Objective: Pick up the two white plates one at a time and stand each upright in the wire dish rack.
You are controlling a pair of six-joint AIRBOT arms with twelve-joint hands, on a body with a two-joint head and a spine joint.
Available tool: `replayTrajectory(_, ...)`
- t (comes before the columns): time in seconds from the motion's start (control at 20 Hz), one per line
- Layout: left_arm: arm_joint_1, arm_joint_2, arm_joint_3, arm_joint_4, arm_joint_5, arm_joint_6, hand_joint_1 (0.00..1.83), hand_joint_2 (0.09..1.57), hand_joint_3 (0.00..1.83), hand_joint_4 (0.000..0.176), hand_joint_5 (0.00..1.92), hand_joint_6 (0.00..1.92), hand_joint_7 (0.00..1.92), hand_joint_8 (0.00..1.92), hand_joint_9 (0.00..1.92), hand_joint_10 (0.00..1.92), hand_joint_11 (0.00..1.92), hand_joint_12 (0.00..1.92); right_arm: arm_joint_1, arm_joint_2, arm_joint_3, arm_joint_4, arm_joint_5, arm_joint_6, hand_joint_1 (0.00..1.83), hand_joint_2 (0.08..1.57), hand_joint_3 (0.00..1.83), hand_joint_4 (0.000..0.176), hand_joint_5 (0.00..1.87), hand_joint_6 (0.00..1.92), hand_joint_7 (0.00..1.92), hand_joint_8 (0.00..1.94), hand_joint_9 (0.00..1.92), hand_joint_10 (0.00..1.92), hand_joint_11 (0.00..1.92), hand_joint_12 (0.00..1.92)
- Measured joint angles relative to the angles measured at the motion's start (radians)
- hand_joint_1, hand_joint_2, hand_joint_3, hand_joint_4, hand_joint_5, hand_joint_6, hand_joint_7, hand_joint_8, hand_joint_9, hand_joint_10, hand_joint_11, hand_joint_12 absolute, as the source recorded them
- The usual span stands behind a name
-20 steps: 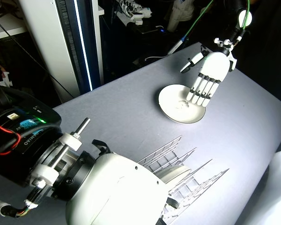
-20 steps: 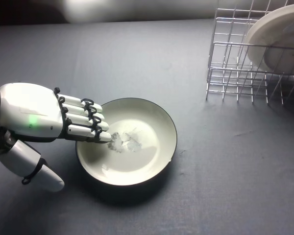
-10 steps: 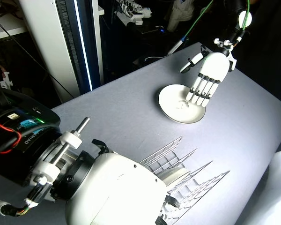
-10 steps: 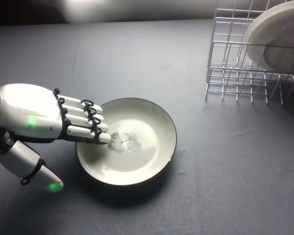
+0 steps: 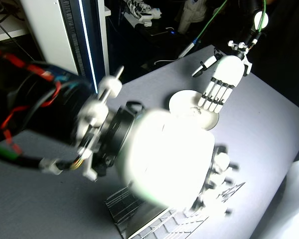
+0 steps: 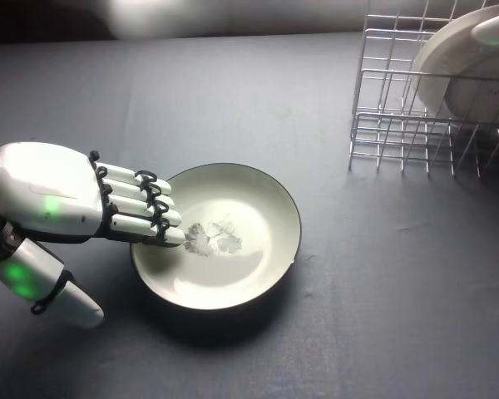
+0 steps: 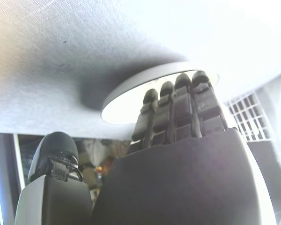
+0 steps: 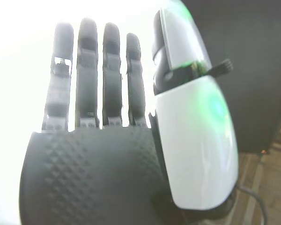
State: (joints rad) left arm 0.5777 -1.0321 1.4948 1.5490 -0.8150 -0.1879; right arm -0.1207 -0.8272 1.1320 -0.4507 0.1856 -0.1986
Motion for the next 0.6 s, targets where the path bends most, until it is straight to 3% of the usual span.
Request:
replayTrajectory(0.05,0.01,0.0,0.0,0.0,0.0,-0.002,0.0,1.14,0.0,0.0,0.0,0.0,0.0,0.0,0.0,0.0,0.0,0.0,0.0,0.0,-0.026,-0.047,0.001,0.001,0.95,1.01,0.0,0.0,0.21,0.0,0.22,0.0,0.21,0.0,0.0,0.74)
replayTrajectory(0.15,0.027,-0.008,0.004,-0.005,0.0,-0.005,0.0,1.14,0.0,0.0,0.01,0.0,0.0,0.0,0.0,0.0,0.0,0.0,-0.014,0.0,-0.068,-0.129,0.027,0.004,0.91,1.01,0.0,0.0,0.05,0.0,0.04,0.0,0.03,0.0,0.0,0.29)
replayTrajectory(0.2,0.043,-0.009,0.004,-0.013,-0.002,-0.013,0.0,1.14,0.0,0.0,0.01,0.0,0.0,0.0,0.0,0.0,0.0,0.0,-0.031,-0.002,-0.102,-0.224,0.058,0.003,0.92,0.98,0.0,0.0,0.03,0.0,0.01,0.0,0.0,0.0,0.0,0.18)
replayTrajectory(0.4,0.072,-0.011,0.005,-0.045,-0.006,-0.013,0.0,1.15,0.0,0.0,0.02,0.01,0.0,0.0,0.0,0.0,0.0,0.0,-0.06,-0.007,-0.136,-0.359,0.1,0.004,0.97,0.91,0.0,0.0,0.0,0.0,0.0,0.0,0.0,0.0,0.0,0.0)
replayTrajectory(0.45,0.079,-0.011,0.005,-0.051,-0.007,-0.019,0.0,1.14,0.0,0.0,0.01,0.0,0.0,0.0,0.0,0.0,0.0,0.0,-0.073,-0.01,-0.137,-0.409,0.117,0.005,0.92,0.91,0.0,0.0,0.0,0.0,0.0,0.0,0.0,0.0,0.0,0.0)
replayTrajectory(0.6,0.101,-0.012,0.007,-0.077,-0.012,-0.024,0.0,1.14,0.0,0.0,0.02,0.01,0.0,0.0,0.0,0.0,0.01,0.01,-0.122,-0.014,-0.138,-0.524,0.156,0.004,1.0,0.82,0.0,0.0,0.0,0.0,0.0,0.0,0.0,0.0,0.0,0.0)
